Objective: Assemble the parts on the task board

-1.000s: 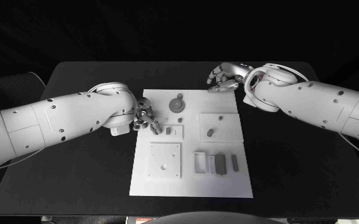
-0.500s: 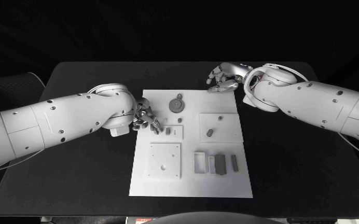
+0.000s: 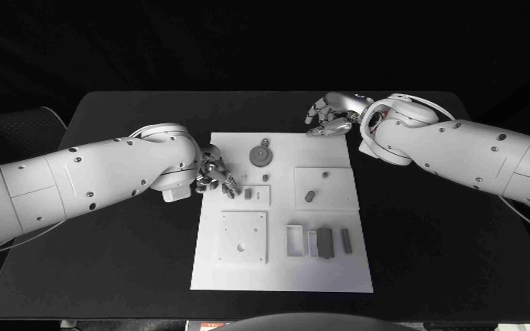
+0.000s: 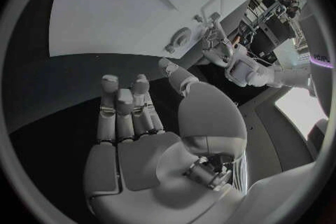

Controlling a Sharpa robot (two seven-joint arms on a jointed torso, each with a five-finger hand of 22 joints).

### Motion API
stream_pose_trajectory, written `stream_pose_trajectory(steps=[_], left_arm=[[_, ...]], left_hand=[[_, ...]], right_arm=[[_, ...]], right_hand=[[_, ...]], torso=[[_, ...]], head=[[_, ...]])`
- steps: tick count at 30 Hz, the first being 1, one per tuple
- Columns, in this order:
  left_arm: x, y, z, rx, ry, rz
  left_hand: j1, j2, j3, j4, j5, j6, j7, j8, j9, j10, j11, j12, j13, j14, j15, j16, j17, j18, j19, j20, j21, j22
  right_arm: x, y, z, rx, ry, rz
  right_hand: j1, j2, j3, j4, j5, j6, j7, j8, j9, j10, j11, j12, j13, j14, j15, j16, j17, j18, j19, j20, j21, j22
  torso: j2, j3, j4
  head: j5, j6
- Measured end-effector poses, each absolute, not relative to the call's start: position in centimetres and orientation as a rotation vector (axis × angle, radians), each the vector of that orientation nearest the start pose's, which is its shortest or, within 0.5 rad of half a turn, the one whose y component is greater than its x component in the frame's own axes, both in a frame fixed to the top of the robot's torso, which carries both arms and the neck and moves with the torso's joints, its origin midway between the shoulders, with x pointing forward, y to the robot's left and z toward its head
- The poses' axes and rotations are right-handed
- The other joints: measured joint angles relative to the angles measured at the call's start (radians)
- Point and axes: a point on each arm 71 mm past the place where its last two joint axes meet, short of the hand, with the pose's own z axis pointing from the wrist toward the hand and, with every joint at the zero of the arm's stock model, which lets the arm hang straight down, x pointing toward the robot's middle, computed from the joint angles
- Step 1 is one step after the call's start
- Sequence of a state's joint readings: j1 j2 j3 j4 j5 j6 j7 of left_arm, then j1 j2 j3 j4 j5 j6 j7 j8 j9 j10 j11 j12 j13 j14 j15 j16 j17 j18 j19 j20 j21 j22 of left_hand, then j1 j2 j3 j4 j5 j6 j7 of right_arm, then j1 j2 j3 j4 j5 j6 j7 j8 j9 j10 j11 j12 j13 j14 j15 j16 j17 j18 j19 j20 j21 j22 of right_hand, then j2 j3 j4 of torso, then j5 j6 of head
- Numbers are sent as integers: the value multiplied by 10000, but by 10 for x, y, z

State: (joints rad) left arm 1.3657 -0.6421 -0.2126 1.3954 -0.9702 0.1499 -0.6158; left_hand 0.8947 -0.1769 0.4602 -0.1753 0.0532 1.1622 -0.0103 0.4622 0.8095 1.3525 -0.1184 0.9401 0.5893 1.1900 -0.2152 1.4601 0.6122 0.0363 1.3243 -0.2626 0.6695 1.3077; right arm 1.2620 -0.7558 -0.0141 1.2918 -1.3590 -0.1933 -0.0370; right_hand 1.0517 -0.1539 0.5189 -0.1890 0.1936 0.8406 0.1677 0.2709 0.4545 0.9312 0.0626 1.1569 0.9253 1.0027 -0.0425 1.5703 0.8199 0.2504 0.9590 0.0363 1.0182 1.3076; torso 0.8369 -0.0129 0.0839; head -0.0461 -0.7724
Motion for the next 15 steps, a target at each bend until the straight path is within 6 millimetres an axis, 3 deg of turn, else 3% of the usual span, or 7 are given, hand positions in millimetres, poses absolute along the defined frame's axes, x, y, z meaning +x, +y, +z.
stream_pose_trajectory(steps=[5,15], left_arm=[[501,166,-216,-1290,23934,-2923],[501,167,-216,-1362,23966,-3051]], left_hand=[[-217,-287,-136,122,0,-15,8,-1,40,-4,-4,0,-10,-18,-18,0,1,0,0,0,0,0],[-503,-285,-530,6,0,-55,-27,-99,75,-25,17,0,-14,-48,-46,-1,19,-61,-60,-20,0,-2]], right_arm=[[539,-223,-164,-872,17150,6050],[539,-223,-164,-874,17150,6053]], right_hand=[[0,0,0,0,0,-1,0,0,0,0,0,0,0,-1,1,-18,0,0,-1,1,0,0],[0,0,-28,-28,0,-2,-1,0,-8,1,-1,0,-8,-3,3,-38,0,0,24,-24,-1,0]], torso=[[0,-1,0],[-1,-2,2]], head=[[1,-2],[-7,-8]])
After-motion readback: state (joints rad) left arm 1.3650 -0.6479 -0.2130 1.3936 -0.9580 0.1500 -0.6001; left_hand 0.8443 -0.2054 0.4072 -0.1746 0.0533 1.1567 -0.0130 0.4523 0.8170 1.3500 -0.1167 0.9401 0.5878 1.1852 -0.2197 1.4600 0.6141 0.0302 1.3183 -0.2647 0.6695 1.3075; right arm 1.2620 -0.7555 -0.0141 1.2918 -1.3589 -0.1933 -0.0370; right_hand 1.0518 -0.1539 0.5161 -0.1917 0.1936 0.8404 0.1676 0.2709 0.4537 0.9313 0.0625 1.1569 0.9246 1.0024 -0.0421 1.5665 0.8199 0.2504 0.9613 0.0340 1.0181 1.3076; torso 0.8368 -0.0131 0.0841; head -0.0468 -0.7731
